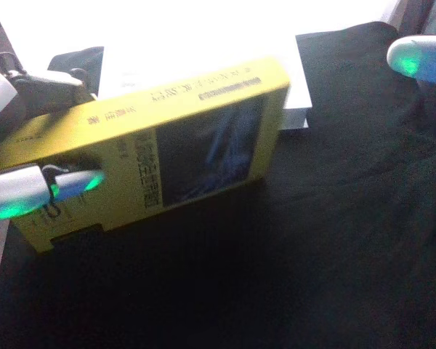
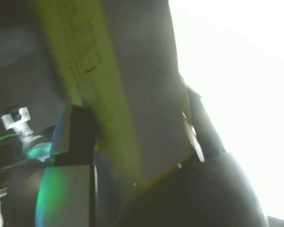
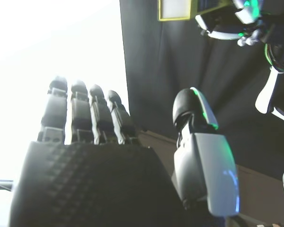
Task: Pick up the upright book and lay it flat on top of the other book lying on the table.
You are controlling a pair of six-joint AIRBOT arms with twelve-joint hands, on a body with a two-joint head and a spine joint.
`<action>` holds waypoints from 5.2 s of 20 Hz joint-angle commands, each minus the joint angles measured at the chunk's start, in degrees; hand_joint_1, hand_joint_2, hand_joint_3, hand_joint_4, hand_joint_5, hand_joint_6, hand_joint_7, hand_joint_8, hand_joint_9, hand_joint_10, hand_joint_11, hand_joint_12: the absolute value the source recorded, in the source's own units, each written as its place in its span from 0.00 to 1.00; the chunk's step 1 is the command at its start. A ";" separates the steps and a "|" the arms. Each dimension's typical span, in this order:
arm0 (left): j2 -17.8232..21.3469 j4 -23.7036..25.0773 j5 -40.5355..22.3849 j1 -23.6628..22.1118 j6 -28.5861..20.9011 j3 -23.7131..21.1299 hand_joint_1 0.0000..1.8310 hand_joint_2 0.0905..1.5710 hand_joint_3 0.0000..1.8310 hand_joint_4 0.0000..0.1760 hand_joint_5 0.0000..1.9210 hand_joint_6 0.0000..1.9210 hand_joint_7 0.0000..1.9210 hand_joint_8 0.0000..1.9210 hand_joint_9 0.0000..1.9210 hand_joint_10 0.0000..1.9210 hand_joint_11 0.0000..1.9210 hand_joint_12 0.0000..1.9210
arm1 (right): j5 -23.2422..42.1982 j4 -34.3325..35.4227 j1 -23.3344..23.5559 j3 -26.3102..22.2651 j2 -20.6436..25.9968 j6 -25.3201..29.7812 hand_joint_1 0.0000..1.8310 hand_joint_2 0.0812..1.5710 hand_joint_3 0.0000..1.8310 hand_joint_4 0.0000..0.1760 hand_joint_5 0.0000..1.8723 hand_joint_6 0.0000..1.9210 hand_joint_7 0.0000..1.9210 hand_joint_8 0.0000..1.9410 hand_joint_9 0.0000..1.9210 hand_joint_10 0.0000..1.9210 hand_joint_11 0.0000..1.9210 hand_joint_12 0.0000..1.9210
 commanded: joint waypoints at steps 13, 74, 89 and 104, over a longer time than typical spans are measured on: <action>-1.34 4.99 -14.73 -6.26 -0.31 1.43 0.64 0.72 0.00 0.00 0.46 0.56 0.61 0.58 0.65 0.66 0.56 0.81 | 13.11 -2.71 6.26 0.38 -2.65 2.64 0.34 0.64 0.00 0.00 0.00 0.00 0.00 0.00 0.00 0.00 0.00 0.00; -3.42 0.93 -30.45 7.61 -0.31 -0.52 0.24 0.69 0.00 0.69 0.00 0.00 0.00 0.00 0.00 0.00 0.00 0.00 | -7.32 -7.30 28.52 24.01 -22.58 -1.29 0.73 0.74 0.00 0.00 0.39 0.54 0.49 0.62 0.44 0.79 0.34 0.95; -2.90 0.05 -32.07 7.83 -0.31 -1.06 0.19 0.73 0.01 0.58 0.00 0.00 0.00 0.00 0.00 0.00 0.00 0.00 | -10.30 -4.52 14.12 24.51 -24.52 -1.27 0.67 0.75 0.00 0.00 0.37 0.64 0.50 0.66 0.49 0.72 0.43 0.87; -3.05 -1.07 -32.18 8.02 -0.31 -1.19 0.16 0.78 0.01 0.62 0.00 0.00 0.00 0.00 0.00 0.00 0.00 0.00 | -22.51 -7.18 11.30 30.15 -29.60 -1.27 0.68 0.71 0.00 0.00 0.48 0.54 0.50 0.59 0.59 0.76 0.47 0.91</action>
